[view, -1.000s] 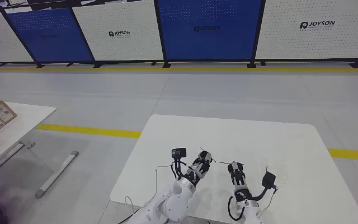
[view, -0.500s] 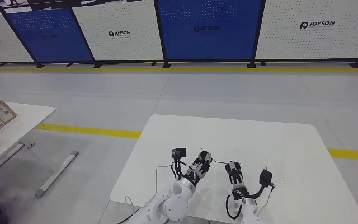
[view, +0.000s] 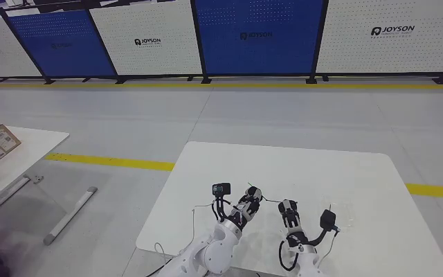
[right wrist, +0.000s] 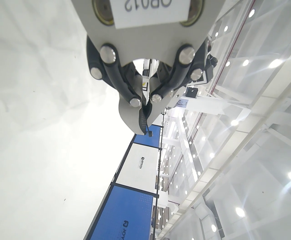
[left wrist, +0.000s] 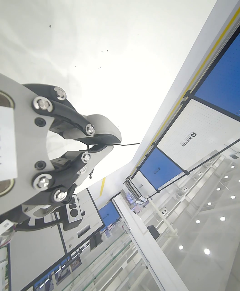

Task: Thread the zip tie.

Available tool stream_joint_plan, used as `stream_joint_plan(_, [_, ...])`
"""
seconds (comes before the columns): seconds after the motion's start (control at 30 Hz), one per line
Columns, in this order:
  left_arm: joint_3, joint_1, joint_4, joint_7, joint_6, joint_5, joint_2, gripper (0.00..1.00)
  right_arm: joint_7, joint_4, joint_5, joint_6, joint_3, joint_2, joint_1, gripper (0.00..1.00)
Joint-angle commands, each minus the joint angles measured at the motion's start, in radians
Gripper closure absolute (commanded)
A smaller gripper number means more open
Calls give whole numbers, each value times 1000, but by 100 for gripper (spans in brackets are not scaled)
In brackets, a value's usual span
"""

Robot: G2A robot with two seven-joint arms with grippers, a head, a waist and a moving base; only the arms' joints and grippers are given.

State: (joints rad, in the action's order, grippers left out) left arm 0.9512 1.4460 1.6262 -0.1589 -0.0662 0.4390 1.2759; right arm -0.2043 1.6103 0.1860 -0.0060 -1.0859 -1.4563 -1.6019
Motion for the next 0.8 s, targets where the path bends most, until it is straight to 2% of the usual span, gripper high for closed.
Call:
stream_joint_plan(0.0, [0, 0, 0, 0, 0, 0, 0, 100, -3, 1, -3, -8, -3, 0, -3, 100])
stream_joint_plan(0.77, [0, 0, 0, 0, 0, 0, 0, 100, 13, 1, -1, -16, -11, -3, -8, 100])
